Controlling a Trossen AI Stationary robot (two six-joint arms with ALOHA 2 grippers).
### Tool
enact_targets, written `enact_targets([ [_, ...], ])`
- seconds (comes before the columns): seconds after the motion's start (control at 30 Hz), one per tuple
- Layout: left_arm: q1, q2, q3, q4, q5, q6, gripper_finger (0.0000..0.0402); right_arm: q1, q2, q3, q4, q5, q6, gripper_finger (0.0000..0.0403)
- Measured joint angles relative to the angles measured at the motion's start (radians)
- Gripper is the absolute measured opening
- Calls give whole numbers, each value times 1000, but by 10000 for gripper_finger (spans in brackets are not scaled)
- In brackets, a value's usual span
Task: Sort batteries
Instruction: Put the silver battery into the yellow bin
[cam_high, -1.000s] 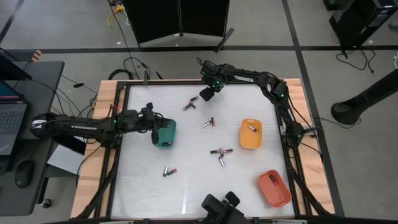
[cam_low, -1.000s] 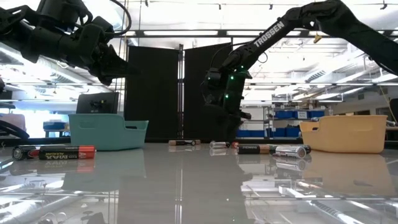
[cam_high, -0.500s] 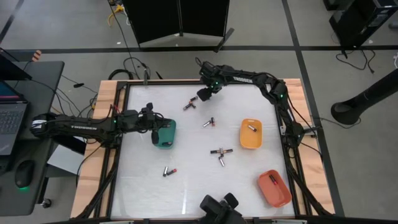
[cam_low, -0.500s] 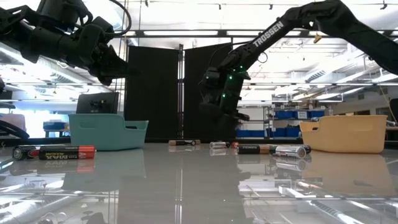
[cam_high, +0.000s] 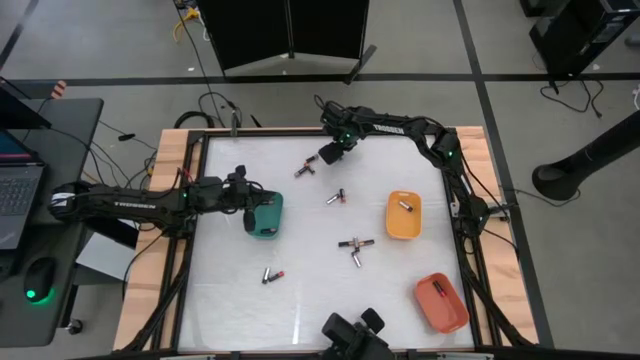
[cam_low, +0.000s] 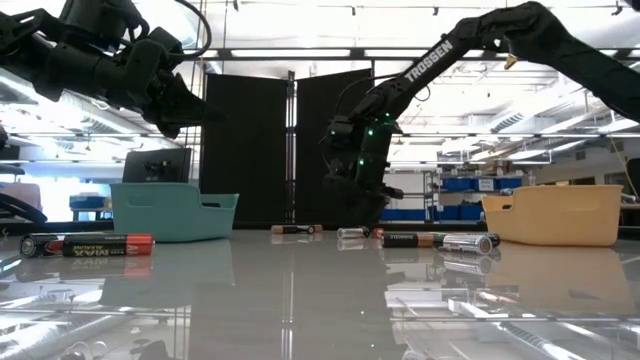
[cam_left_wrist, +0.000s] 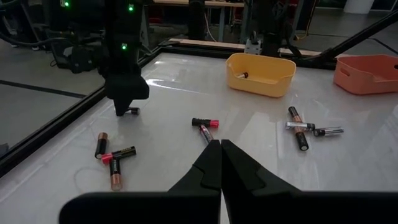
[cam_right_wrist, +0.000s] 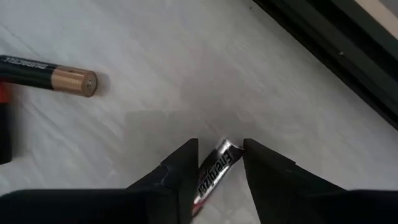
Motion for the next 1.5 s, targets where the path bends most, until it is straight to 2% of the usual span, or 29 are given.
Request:
enact_targets([
  [0.33, 0, 0, 0, 0, 0, 0, 7, 1, -1, 0, -5, 4, -73, 60],
  [0.6, 0, 0, 0, 0, 0, 0, 7, 5, -20, -1, -57, 4, -133, 68],
  [0.83, 0, 0, 0, 0, 0, 0, 7, 45, -114, -1, -148, 2, -181, 58],
  [1.17, 0, 0, 0, -2, 0, 1, 7, 217, -338, 0, -394, 0, -193, 59],
  [1.3, 0, 0, 0, -4, 0, 1, 7, 304, -413, 0, -517, 35, -116, 59],
  [1.5, 0, 0, 0, -35, 0, 8, 7, 417, -505, -37, -709, 161, 78, 58],
])
